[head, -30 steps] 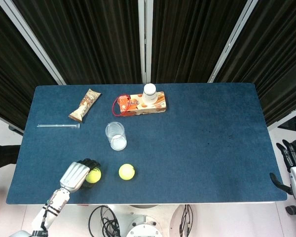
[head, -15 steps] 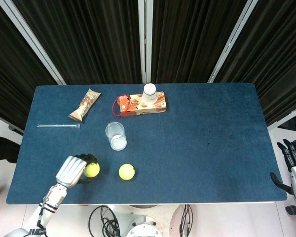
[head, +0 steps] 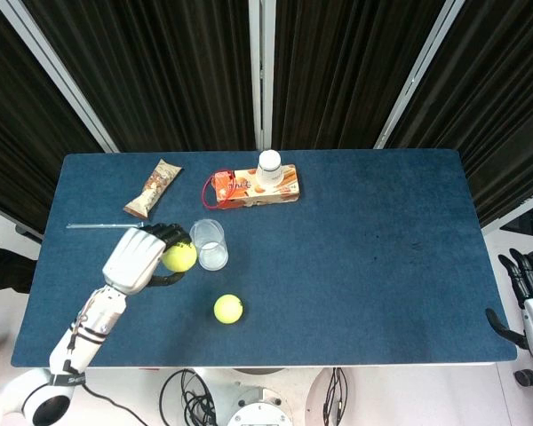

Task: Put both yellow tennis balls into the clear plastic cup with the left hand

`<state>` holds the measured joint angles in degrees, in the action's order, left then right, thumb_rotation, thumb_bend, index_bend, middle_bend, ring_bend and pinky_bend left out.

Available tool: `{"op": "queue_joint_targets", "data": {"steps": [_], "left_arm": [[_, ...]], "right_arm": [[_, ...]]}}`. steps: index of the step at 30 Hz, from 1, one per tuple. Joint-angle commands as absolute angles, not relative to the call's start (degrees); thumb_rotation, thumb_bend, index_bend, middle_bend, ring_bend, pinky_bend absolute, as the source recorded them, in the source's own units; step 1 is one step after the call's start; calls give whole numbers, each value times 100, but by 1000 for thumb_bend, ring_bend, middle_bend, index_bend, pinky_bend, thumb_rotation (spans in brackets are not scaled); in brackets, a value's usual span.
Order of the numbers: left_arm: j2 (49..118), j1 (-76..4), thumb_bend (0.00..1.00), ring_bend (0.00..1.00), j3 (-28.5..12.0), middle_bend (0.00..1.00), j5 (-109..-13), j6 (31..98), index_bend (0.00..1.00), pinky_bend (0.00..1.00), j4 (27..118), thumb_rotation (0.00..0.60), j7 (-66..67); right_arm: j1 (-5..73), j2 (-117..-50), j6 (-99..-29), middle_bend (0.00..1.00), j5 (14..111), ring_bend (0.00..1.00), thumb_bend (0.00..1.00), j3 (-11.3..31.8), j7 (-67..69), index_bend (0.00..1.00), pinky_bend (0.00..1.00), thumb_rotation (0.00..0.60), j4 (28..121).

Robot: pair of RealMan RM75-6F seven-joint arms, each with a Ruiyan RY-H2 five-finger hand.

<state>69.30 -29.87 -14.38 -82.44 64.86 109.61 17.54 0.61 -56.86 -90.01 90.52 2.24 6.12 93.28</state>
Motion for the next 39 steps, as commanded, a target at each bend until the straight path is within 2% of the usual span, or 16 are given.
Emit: {"op": "queue_joint_targets", "data": {"steps": [1,9,20,23,25,28,33,39], "left_arm": [[7087,-3518,202,432,-1780,452,-7622,6001,463,627,10878,600,1906],[7408,-4091,209,432,-1885,450,-7055,5646,463,626,10523,600,2149],[7626,-4345,225,431,-1763,447,-6691,5645,458,623,10024,600,2115],[7596,-4339,225,420,-1688,410,-6663,5598,394,608,9994,600,1984],[7558,-4345,219,375,-1639,344,-6654,5533,279,566,9966,600,1861],[7573,-4340,179,226,-1622,205,-6841,5547,110,433,9877,600,1499],[7620,-4341,144,38,-1576,63,-7111,5656,43,287,9676,600,1159],[7483,-4254,143,22,-1456,53,-7332,5826,42,265,9850,600,1043]], "right_arm": [[52,-5684,-9010,0,9103,0,236,195,649,0,0,600,9311],[36,-5690,-9009,0,9031,0,236,212,762,0,0,600,9224],[52,-5701,-8971,0,8960,0,236,247,847,0,0,600,9155],[50,-5723,-9018,0,8981,0,236,264,894,0,0,600,9114],[50,-5742,-9022,0,8980,0,235,267,889,0,0,600,9085],[51,-5745,-9009,0,8962,0,235,270,872,0,0,600,9093],[45,-5743,-8989,0,8901,0,235,285,852,0,0,600,9120],[49,-5744,-8967,0,8883,0,236,289,838,0,0,600,9122]]}}
